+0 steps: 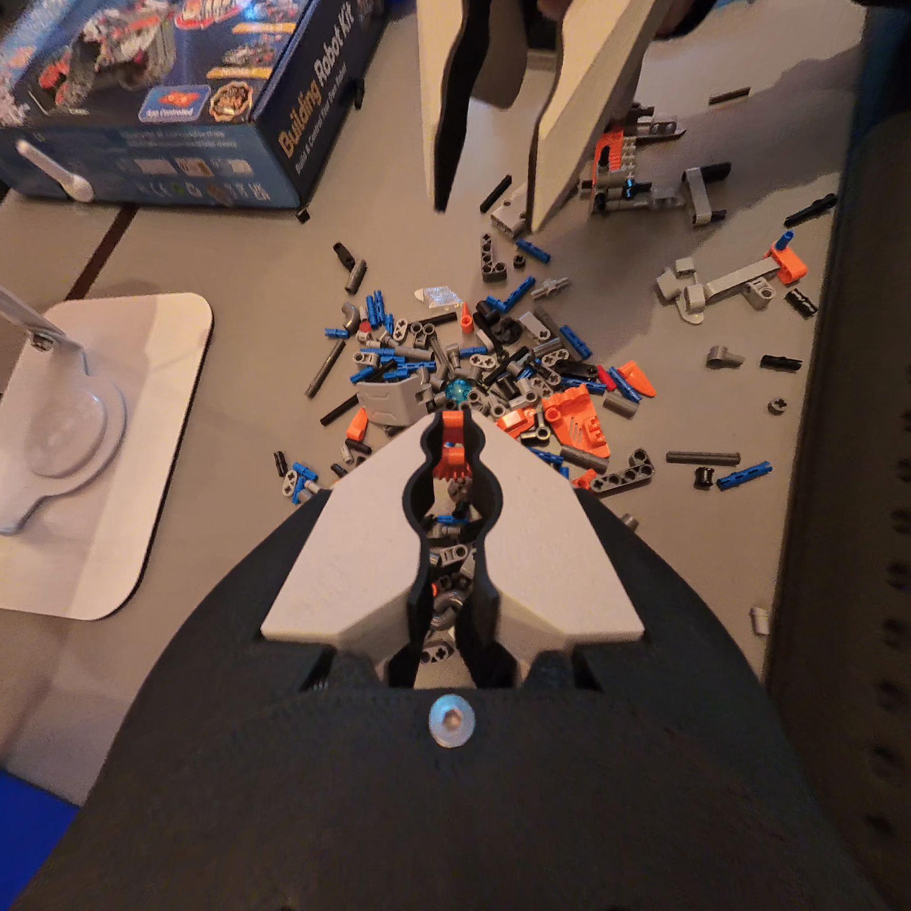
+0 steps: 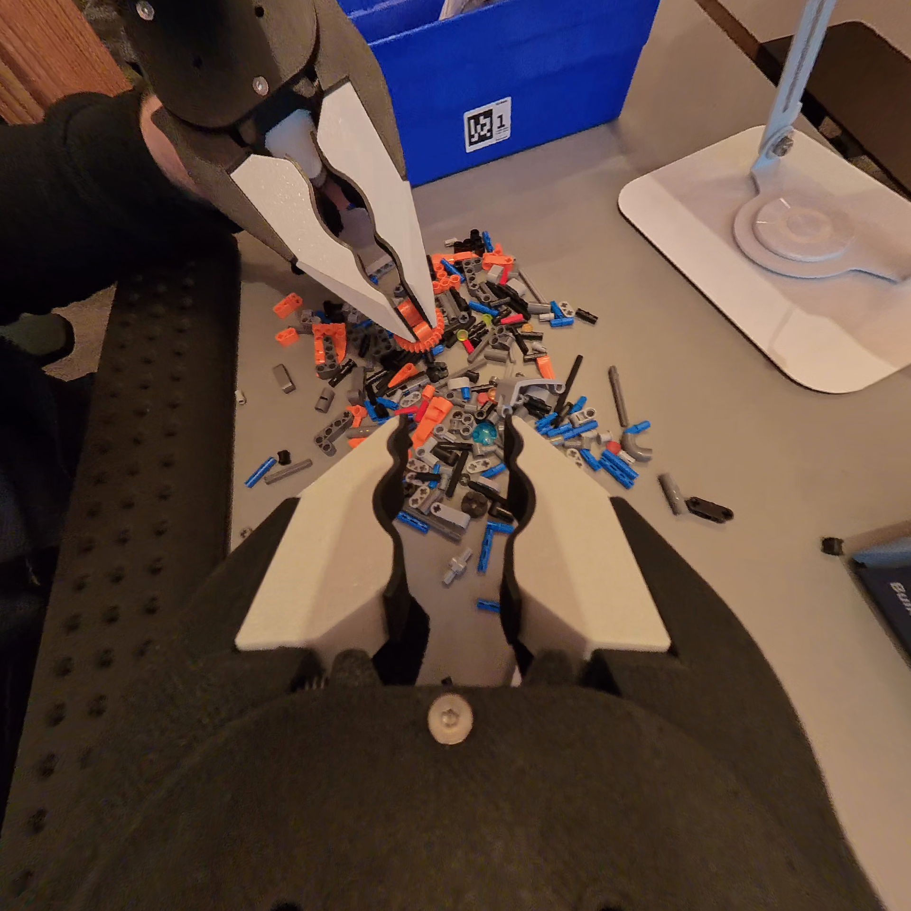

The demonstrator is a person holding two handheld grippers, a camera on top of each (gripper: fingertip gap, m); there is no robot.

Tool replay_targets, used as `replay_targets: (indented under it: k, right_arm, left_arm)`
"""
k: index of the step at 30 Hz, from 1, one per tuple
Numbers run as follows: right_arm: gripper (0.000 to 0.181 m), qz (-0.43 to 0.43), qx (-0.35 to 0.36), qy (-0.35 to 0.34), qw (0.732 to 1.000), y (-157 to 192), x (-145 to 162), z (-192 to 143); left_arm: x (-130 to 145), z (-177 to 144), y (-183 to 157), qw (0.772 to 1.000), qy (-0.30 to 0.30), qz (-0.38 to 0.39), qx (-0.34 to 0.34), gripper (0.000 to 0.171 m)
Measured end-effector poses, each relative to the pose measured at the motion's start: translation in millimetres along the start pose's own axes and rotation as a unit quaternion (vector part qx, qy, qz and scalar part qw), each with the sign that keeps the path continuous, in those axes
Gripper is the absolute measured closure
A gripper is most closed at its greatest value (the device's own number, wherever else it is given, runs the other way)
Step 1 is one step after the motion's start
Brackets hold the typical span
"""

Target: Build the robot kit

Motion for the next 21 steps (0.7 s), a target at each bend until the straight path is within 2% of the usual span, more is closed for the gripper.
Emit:
replay_targets:
  k: [7,12,16,21]
  right_arm:
    - [0.138,-0.008,-0.038,-0.008,0.999,18.3,-0.8,20.6]
    - [0.134,0.023,-0.068,-0.046,0.996,29.1,-7.4,27.6]
    - [0.141,0.069,-0.092,-0.086,0.990,30.4,-12.1,26.8]
    - [0.149,0.082,-0.094,-0.114,0.986,27.6,-15.9,20.6]
  left_arm:
    - [-20.1,-3.9,-5.2,0.994,-0.092,-0.055,0.031,0.166]
    - [-34.6,-2.9,-8.8,0.981,-0.161,-0.095,0.048,0.166]
    - [-43.2,0.3,-14.4,0.977,-0.187,-0.093,0.051,0.166]
    - [-48.8,-0.7,-13.2,0.968,-0.220,-0.110,0.046,0.166]
Point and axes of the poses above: each gripper's, where its closed fingertips meet, z out along the fingers, x out of its underside, y = z × x across the jaws, the point moved 8 cm from there along -z, back along the fingers, and after that the axes turned 14 degrees about -y, right-handed, at the moved point
